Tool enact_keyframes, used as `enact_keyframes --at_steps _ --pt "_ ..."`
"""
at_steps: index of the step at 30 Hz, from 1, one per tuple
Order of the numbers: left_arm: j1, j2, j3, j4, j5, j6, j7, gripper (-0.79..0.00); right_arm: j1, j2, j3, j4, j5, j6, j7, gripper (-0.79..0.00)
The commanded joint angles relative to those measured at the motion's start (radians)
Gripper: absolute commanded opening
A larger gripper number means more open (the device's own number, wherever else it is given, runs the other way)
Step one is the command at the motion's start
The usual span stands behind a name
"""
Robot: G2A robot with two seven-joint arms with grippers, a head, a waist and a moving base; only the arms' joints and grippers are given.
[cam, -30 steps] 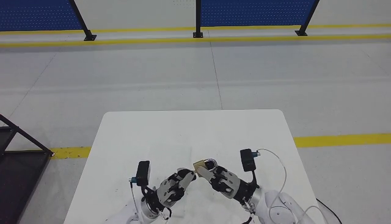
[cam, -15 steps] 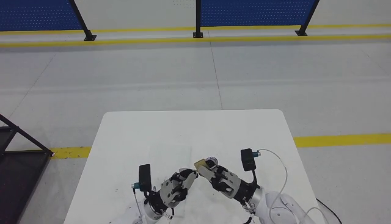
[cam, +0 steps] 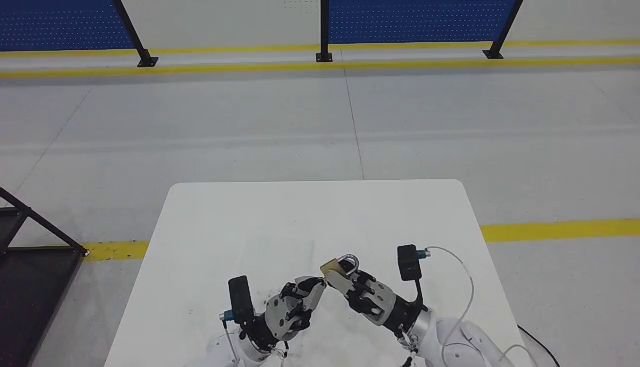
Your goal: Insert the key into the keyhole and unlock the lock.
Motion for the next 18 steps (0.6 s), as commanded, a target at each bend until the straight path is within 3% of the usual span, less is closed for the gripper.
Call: enact_keyframes --at_steps 1,7,8,10,16,18 --pt "0.000 -0.001 -0.001 0.002 -0.001 -0.002 0.000 -0.785 -0.002 0.000 0.001 -0.002 0.001 0.001 -0.003 -0.785" --pt "-0.001 -0.004 -0.006 0.009 -0.013 -0.005 0.005 -0.785 -0.004 0.002 0.001 -0.004 0.000 -0.006 0.006 -0.748" --pt "-0.002 -0.005 -0.006 0.010 -0.015 -0.005 0.006 -0.785 -0.004 0.002 0.001 -0.005 0.000 -0.006 0.005 -0.705" --pt "-0.003 -0.007 -0.007 0.014 -0.018 -0.003 0.005 -0.785 -0.005 0.003 0.001 -0.005 0.000 -0.005 0.005 -0.533" --pt "-0.006 -0.011 -0.008 0.019 -0.025 -0.008 0.004 -0.785 -0.006 0.003 0.001 -0.007 0.005 -0.005 0.000 -0.502" --pt "-0.006 -0.012 -0.008 0.020 -0.025 -0.008 0.003 -0.785 -0.007 0.004 0.001 -0.007 0.006 -0.005 -0.001 -0.542"
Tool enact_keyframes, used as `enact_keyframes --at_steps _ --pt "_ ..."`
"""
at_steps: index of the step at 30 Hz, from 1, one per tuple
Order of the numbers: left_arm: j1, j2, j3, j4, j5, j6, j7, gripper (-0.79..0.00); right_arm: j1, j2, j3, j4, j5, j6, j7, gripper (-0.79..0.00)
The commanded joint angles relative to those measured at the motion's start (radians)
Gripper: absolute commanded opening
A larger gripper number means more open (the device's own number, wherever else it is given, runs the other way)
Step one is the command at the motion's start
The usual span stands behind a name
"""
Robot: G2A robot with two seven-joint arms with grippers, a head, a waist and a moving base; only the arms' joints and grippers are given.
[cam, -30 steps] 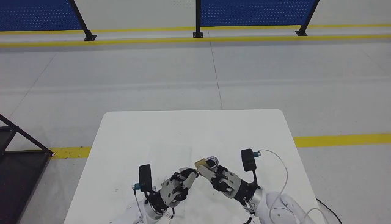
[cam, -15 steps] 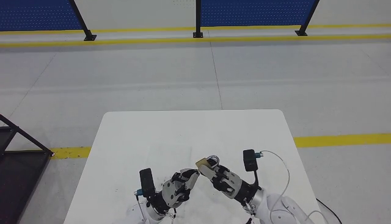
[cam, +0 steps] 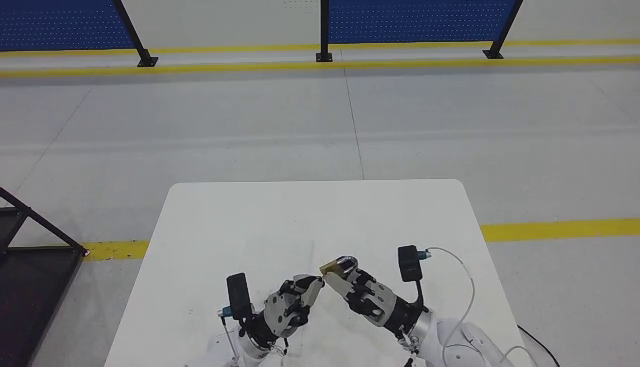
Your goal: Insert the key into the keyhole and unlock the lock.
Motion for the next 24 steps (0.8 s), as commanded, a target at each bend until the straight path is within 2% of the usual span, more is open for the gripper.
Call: enact_keyframes --at_steps 1,2,3,13,14,15,17,19,24 --pt "0.000 -0.001 -0.001 0.001 0.000 -0.001 -0.001 -0.785 0.000 0.000 0.001 0.000 0.001 0.000 -0.002 -0.579" --pt "-0.001 -0.001 -0.001 0.001 0.000 -0.001 -0.001 -0.785 -0.001 0.001 0.002 0.000 0.002 -0.001 -0.002 -0.733" --pt "0.000 -0.002 -0.002 0.000 -0.002 -0.003 0.000 -0.785 -0.002 0.001 0.003 0.000 0.005 -0.002 -0.002 -0.785" --pt "0.001 -0.007 -0.006 0.004 -0.022 -0.022 -0.010 -0.785 -0.004 0.003 0.007 -0.001 0.003 -0.014 -0.008 -0.785" --pt "0.000 -0.007 -0.006 0.005 -0.025 -0.026 -0.011 -0.628 -0.004 0.003 0.007 -0.001 0.003 -0.014 -0.009 -0.785" --pt "0.000 -0.008 -0.007 0.005 -0.026 -0.030 -0.012 -0.603 -0.004 0.003 0.006 -0.001 0.002 -0.014 -0.009 -0.785" --pt "0.002 -0.009 -0.007 0.006 -0.034 -0.039 -0.014 -0.505 -0.005 0.003 0.007 -0.003 0.002 -0.016 -0.014 -0.785" --pt "0.003 -0.010 -0.005 0.006 -0.066 -0.076 -0.017 -0.459 -0.006 0.003 0.008 -0.005 0.001 -0.018 -0.020 -0.785" --pt "0.007 -0.007 -0.015 0.016 -0.158 -0.192 -0.042 -0.437 -0.010 0.004 0.012 -0.003 0.004 -0.027 -0.029 -0.785"
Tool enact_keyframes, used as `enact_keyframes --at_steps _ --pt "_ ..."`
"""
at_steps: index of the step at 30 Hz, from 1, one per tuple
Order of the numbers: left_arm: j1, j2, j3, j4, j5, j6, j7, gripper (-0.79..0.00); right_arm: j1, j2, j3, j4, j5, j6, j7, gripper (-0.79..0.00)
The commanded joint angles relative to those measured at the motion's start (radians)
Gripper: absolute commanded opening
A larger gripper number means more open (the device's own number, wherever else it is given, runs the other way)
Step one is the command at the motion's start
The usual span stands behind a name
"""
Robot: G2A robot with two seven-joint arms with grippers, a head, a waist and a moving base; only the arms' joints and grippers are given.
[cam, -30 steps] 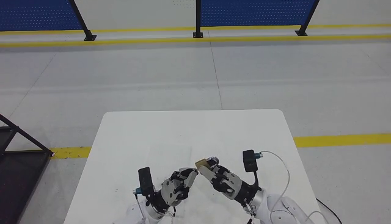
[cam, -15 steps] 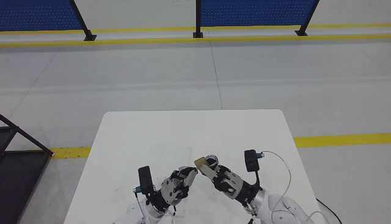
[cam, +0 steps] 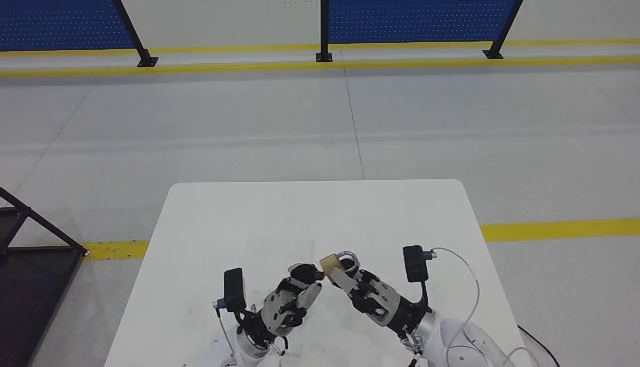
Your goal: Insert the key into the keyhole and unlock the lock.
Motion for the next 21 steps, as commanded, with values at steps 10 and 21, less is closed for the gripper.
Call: enact_keyframes --at_steps 10,21 --pt "0.008 0.016 -0.015 0.026 -0.284 -0.274 -0.202 -0.579 0.003 0.001 -0.002 0.005 0.001 -0.003 -0.003 -0.785" --pt "-0.022 0.012 -0.004 0.019 -0.433 -0.253 -0.388 -0.619 0.006 0.001 -0.009 0.005 -0.004 -0.001 0.005 -0.785"
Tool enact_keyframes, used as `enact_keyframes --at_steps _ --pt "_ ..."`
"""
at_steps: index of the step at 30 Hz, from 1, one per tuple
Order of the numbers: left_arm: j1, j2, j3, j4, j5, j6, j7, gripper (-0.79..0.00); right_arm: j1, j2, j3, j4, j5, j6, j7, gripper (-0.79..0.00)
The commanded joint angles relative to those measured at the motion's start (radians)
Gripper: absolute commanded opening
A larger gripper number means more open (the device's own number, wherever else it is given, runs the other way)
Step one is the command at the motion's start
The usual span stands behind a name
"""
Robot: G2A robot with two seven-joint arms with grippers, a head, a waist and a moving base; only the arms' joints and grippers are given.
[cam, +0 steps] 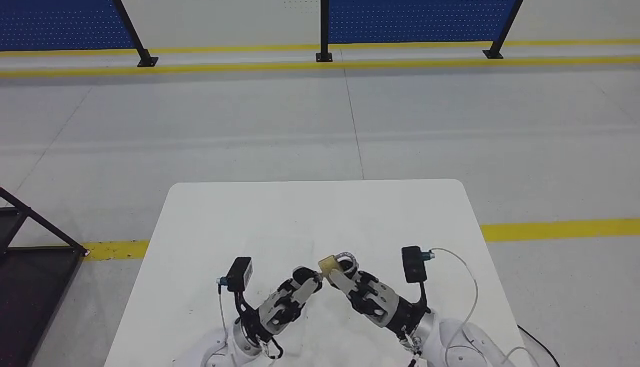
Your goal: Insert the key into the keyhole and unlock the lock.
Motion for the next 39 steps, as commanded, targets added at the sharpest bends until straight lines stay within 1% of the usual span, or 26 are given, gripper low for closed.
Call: enact_keyframes --at_steps 1,2,3,5,16,19,21,28,34,39 --pt "-0.003 -0.002 0.000 0.000 -0.012 0.000 -0.014 -0.628 0.001 0.000 0.000 0.000 -0.002 -0.001 0.001 -0.785" --pt "-0.004 -0.004 0.000 0.000 -0.016 -0.001 -0.020 -0.634 0.000 0.000 0.000 0.000 -0.002 -0.001 0.000 -0.785" --pt "-0.005 -0.005 0.000 0.000 -0.020 -0.002 -0.025 -0.668 0.000 0.000 -0.001 0.000 -0.002 -0.001 0.001 -0.785" --pt "-0.006 -0.007 0.000 -0.001 -0.029 -0.004 -0.035 -0.785 0.000 0.001 -0.002 -0.001 -0.003 0.000 0.003 -0.785" --pt "-0.003 -0.019 -0.013 -0.002 -0.038 -0.014 -0.062 -0.785 0.005 0.001 -0.012 -0.002 -0.012 0.011 0.011 -0.785" --pt "0.004 -0.022 -0.022 -0.010 -0.022 -0.016 -0.054 -0.785 0.007 0.001 -0.013 -0.003 -0.015 0.014 0.011 -0.785" --pt "0.009 -0.024 -0.033 -0.016 0.013 -0.002 -0.043 -0.785 0.007 0.001 -0.014 -0.003 -0.016 0.015 0.011 -0.785" --pt "0.030 -0.037 -0.048 -0.033 0.134 0.036 0.041 -0.785 0.008 0.001 -0.016 -0.003 -0.013 0.019 0.009 -0.785" --pt "0.038 -0.050 -0.054 -0.037 0.280 0.114 0.131 -0.785 0.007 0.002 -0.014 -0.006 -0.009 0.022 0.008 -0.785" --pt "0.041 -0.058 -0.046 -0.027 0.340 0.138 0.194 -0.785 0.006 0.003 -0.011 -0.007 -0.003 0.021 0.009 -0.785"
